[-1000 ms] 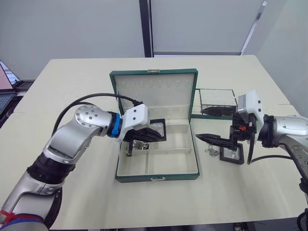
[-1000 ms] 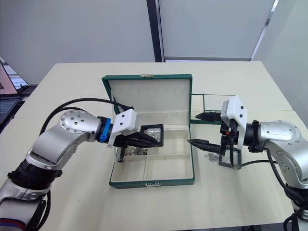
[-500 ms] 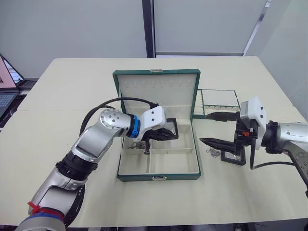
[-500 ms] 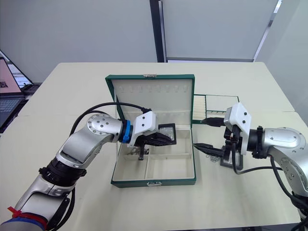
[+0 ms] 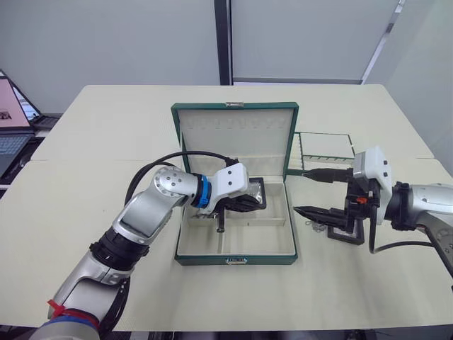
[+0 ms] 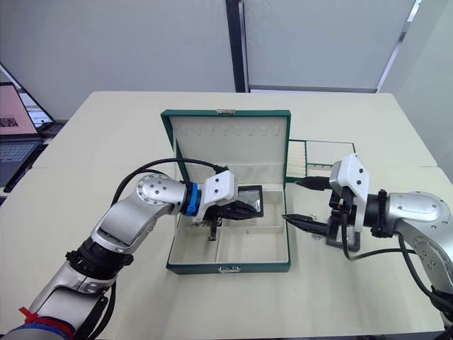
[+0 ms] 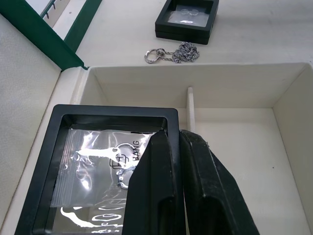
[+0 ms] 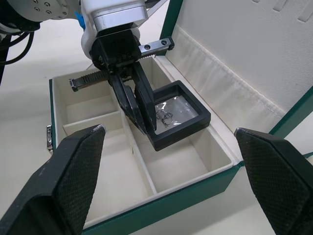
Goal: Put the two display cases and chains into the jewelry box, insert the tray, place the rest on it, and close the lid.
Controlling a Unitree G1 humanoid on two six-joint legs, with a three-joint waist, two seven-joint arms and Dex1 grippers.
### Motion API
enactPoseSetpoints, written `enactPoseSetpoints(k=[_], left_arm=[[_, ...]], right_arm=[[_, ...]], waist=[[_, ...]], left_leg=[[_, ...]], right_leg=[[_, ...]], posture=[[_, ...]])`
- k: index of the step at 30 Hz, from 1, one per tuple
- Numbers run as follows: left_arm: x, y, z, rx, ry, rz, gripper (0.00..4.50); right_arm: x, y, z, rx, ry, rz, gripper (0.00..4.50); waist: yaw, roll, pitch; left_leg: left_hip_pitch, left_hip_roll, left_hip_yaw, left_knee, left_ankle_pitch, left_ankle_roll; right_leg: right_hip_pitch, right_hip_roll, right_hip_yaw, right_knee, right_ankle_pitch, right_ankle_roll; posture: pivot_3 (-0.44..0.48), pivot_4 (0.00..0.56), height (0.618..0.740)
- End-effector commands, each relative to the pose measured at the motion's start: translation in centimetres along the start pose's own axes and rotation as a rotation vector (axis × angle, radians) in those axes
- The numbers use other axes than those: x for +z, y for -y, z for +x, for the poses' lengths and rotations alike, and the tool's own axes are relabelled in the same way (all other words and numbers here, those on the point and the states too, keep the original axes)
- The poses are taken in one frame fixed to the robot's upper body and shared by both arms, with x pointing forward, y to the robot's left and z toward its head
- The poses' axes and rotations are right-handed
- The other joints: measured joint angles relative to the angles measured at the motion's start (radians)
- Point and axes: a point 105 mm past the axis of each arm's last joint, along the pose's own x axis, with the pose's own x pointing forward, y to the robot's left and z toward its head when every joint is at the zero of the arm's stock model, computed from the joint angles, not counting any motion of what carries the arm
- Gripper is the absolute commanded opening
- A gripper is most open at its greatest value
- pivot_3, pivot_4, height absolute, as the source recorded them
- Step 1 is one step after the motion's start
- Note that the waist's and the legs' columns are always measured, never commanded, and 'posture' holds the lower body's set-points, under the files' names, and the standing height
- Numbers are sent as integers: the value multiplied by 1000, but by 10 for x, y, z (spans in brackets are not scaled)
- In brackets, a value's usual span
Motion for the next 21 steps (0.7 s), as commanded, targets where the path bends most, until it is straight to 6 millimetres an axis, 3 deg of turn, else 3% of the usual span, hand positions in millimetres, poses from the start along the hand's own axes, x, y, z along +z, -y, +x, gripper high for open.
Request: enactPoseSetpoints(k=[1, 10, 21], left_arm=[[-1, 10, 7, -41, -9, -5, 16], [1, 17, 6, -70, -18, -15, 16], [2, 5, 9, -20, -6, 65, 16]], right_arm=[[10, -2, -6, -16, 12, -43, 4500], [10, -3, -6, -22, 17, -36, 4500], [10, -2, -5, -23, 20, -36, 4500]], waist=[[0, 0, 0], [0, 0, 0], [0, 0, 0]], left_leg=[[0, 0, 0, 0, 0, 0], [0, 0, 0, 0, 0, 0], [0, 0, 0, 0, 0, 0]], right_leg=[[0, 0, 0, 0, 0, 0], [0, 0, 0, 0, 0, 0], [0, 0, 0, 0, 0, 0]], posture=[[0, 150, 740], [0, 150, 740], [0, 150, 740]])
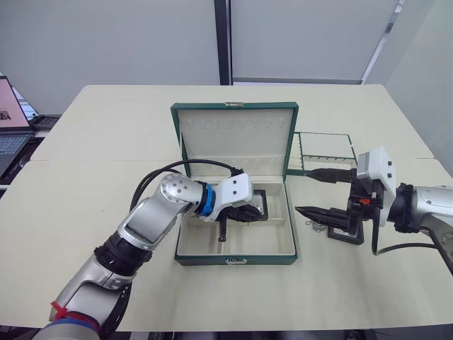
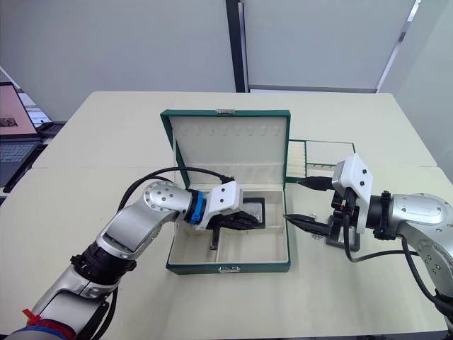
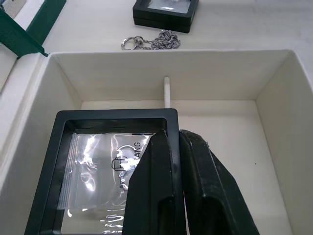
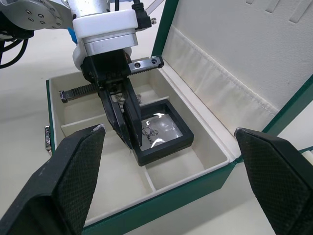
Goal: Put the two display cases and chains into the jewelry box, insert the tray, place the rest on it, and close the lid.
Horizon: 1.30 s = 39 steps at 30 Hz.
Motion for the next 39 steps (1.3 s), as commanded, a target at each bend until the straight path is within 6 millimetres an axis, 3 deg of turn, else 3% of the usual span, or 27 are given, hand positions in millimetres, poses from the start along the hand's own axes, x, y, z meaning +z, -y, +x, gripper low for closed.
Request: enactPoseSetpoints(k=[1, 33, 39], left_arm=[[11, -4, 0, 14, 26, 57, 16], [0, -3, 2, 4, 4, 52, 16], [6, 0, 0, -4, 31, 38, 1777]], right_arm=[[11, -2, -3, -2, 25, -41, 4500], [11, -1, -2, -8, 30, -42, 4500], [11, -1, -2, -3, 30, -44, 4500]], waist=[[0, 0, 0], [0, 0, 0], [0, 0, 0]], left_leg=[[0, 0, 0, 0, 0, 0], [0, 0, 0, 0, 0, 0], [0, 0, 0, 0, 0, 0]], right_leg=[[0, 0, 0, 0, 0, 0], [0, 0, 0, 0, 0, 0], [0, 0, 0, 0, 0, 0]], posture=[[0, 150, 740], [0, 150, 740], [0, 150, 740]])
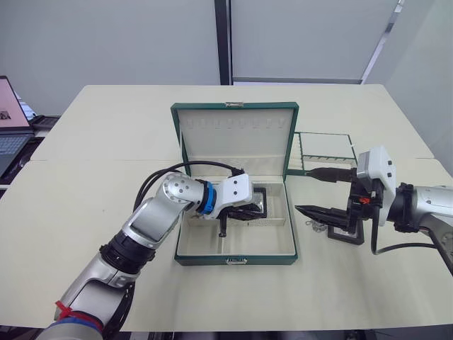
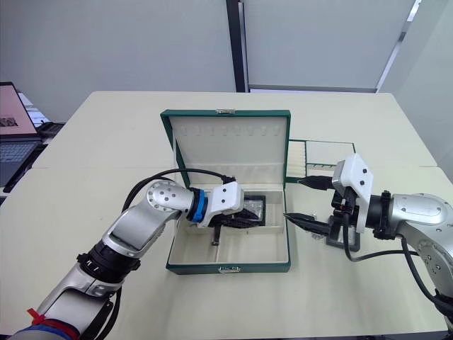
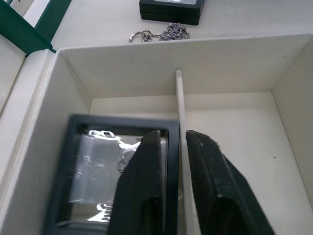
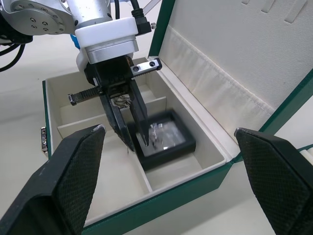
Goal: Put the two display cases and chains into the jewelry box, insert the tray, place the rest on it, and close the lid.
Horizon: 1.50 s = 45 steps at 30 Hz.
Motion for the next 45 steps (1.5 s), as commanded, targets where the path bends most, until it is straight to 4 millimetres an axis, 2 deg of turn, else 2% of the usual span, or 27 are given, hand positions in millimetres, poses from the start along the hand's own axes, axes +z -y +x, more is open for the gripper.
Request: enactPoseSetpoints(k=[1, 9, 16, 20, 22, 27, 30, 36, 39, 41, 45], left_arm=[[12, 3, -3, -11, 46, 13, 2099], [23, 7, -10, -36, 93, -17, 4479], [33, 14, -33, -82, 144, -44, 4479], [46, 16, -66, -54, 203, -90, 4479], [52, 18, -76, -40, 227, -107, 4479], [65, 19, -116, 92, 346, -227, 4479], [52, 19, -145, 243, 357, -313, 4479], [17, 25, -191, 562, 296, -437, 4479], [-5, 28, -215, 757, 275, -488, 4479], [-23, 29, -231, 896, 261, -520, 4479], [-54, 32, -249, 1105, 190, -546, 4479]], right_arm=[[11, -2, -2, 8, 30, -45, 4500], [15, -2, -3, 19, 37, -50, 4500], [19, -2, -8, 20, 71, -34, 4500], [15, 7, -23, -44, 78, 7, 4500], [13, 9, -29, -71, 83, 23, 4500], [-11, 24, -58, -211, 62, 110, 4500], [-25, 34, -76, -305, 45, 149, 4500], [-51, 55, -101, -456, 25, 176, 4500], [-60, 65, -104, -508, 43, 181, 4500], [-75, 72, -103, -552, 41, 187, 4500], [-94, 84, -104, -667, 69, 187, 4500]], waist=[[0, 0, 0], [0, 0, 0], [0, 0, 0], [0, 0, 0], [0, 0, 0], [1, -1, 0], [-1, -1, 0], [-2, -1, 0], [-2, -1, 0], [-1, -1, 0], [3, -1, 0]], left_leg=[[0, 0, 0, 0, 0, 0], [0, 0, 0, 0, 0, 0], [0, 0, 0, 0, 0, 0], [0, 1, 0, 0, 0, 0], [0, 1, 0, 0, 0, 0], [0, 1, 0, 0, 0, 0], [1, 1, 0, 0, 0, 0], [3, 2, 1, -1, 0, 0], [3, 2, 1, -1, 0, 0], [2, 3, 1, -1, 0, 0], [2, 2, 1, -2, 0, 0]], right_leg=[[0, 0, 0, 0, 0, 0], [0, 0, 0, 0, 0, 0], [0, 0, 0, 0, 0, 0], [0, 0, 0, 0, 0, 0], [0, 0, 0, 0, 0, 0], [2, 0, -1, 0, 0, 0], [2, 0, 0, 0, 0, 0], [1, 1, 1, 0, 0, 0], [1, 0, 1, -1, 0, 0], [1, 0, 1, -1, 0, 0], [2, 0, 1, -1, 0, 0]], posture=[[0, 150, 740], [0, 150, 740], [0, 150, 740], [0, 150, 740], [0, 150, 740], [0, 150, 740], [0, 150, 740], [0, 150, 740], [0, 150, 740], [0, 150, 740], [0, 150, 740]])
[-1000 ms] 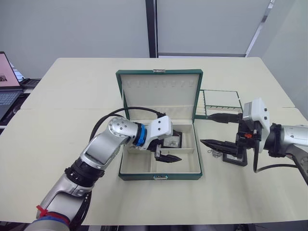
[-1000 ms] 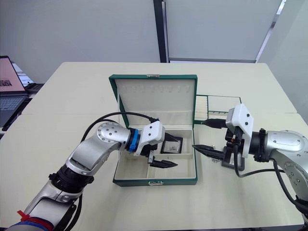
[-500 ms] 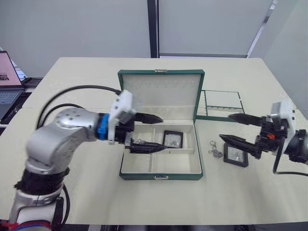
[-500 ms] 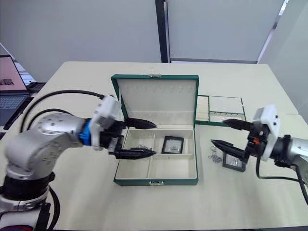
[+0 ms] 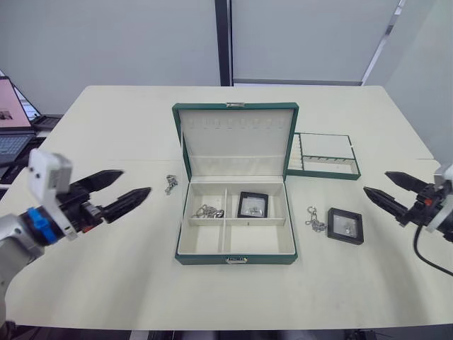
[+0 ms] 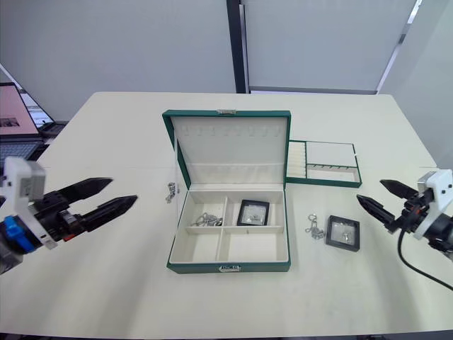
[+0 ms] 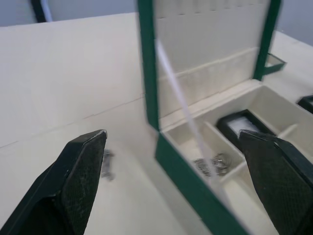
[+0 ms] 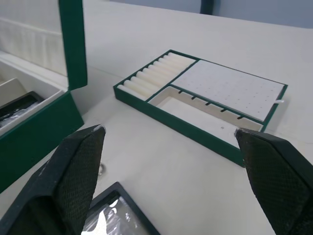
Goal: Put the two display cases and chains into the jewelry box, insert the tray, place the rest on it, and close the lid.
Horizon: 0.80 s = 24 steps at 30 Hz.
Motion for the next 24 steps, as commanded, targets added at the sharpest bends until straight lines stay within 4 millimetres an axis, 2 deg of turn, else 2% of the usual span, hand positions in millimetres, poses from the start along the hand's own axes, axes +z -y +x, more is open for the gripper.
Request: enactPoseSetpoints(k=[1, 6, 10, 14, 18, 24], left_arm=[[3, -28, -13, 217, 59, 62, 4479], [-12, -55, -31, 476, 94, 61, 4479], [-42, -73, -43, 680, 60, 39, 4479], [-58, -86, -49, 816, 52, 29, 4479], [-69, -90, -46, 841, 53, -10, 4479], [-71, -91, -39, 821, 57, -11, 4479]], right_arm=[[1, 16, 2, -110, 63, -52, 4500], [-3, 31, 3, -230, 109, -64, 4500], [-15, 42, 1, -343, 125, -69, 4500], [-20, 49, -3, -433, 148, -63, 4500], [-26, 48, -2, -442, 141, -68, 4500], [-27, 48, -3, -443, 145, -64, 4500]], waist=[[3, 0, 0], [-1, 1, -1], [-2, 1, -1], [1, 1, -1], [1, 1, -1], [-1, 1, -2]], left_leg=[[0, 0, 0, 0, 0, 0], [0, 0, 2, 0, 0, 0], [0, 0, 2, 0, 0, 0], [0, 0, 2, 0, 0, 0], [0, 0, 2, 0, 0, 0], [0, 0, 2, 0, 0, 0]], right_leg=[[0, 0, 0, 0, 0, 0], [0, -1, 1, 0, 0, 0], [0, -1, 0, 0, 0, 0], [0, -1, 0, 0, 0, 0], [0, -1, 0, 1, 0, 0], [0, -1, 0, 1, 0, 0]], posture=[[0, 150, 740], [0, 150, 740], [0, 150, 740], [0, 150, 740], [0, 150, 740], [0, 150, 740]])
